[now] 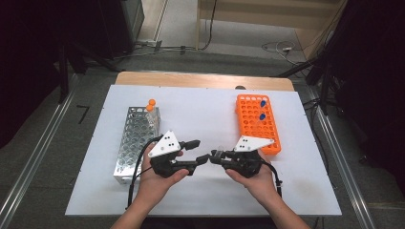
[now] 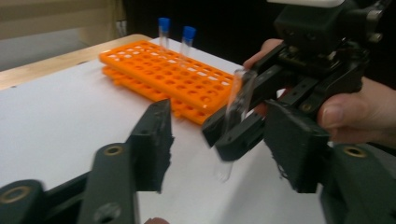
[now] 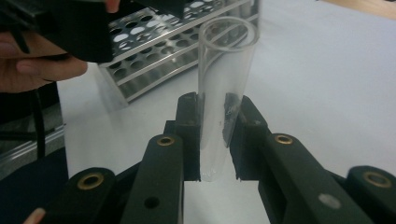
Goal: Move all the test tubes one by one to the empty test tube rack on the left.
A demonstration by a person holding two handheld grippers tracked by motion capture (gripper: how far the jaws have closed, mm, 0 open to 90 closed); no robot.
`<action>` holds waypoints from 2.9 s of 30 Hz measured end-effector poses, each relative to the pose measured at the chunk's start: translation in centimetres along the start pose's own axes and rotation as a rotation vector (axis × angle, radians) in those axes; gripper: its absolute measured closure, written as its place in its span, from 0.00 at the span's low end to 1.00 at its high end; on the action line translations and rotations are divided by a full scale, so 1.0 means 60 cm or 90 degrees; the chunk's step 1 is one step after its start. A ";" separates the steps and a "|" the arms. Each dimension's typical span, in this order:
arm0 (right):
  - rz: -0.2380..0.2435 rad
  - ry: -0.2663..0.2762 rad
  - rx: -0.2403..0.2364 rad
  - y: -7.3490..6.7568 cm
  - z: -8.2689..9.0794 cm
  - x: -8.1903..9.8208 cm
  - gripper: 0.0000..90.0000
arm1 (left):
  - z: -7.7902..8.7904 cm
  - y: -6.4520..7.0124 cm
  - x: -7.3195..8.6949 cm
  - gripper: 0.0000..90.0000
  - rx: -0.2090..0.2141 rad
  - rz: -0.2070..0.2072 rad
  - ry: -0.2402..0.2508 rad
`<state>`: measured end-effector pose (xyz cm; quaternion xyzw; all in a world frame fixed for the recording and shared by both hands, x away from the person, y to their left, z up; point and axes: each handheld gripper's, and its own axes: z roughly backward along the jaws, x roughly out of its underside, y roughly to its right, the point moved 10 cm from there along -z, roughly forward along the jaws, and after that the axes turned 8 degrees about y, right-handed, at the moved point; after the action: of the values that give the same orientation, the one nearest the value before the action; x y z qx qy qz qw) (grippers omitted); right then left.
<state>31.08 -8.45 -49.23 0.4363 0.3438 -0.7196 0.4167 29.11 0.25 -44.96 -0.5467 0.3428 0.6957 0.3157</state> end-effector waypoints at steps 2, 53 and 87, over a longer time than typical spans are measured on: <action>0.005 -0.006 -0.009 -0.010 -0.007 0.002 0.82 | -0.004 0.005 0.003 0.57 0.014 0.001 -0.007; -0.017 0.041 0.043 0.069 0.088 0.020 0.00 | 0.071 -0.113 -0.024 0.85 -0.102 0.011 0.038; -0.083 0.052 0.166 0.175 0.203 0.080 0.00 | 0.142 -0.279 -0.016 0.85 -0.319 -0.014 0.084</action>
<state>35.06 -24.68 -50.31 0.4923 0.2919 -0.7654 0.2943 38.28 16.64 -44.77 -0.6556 0.1733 0.7185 0.1550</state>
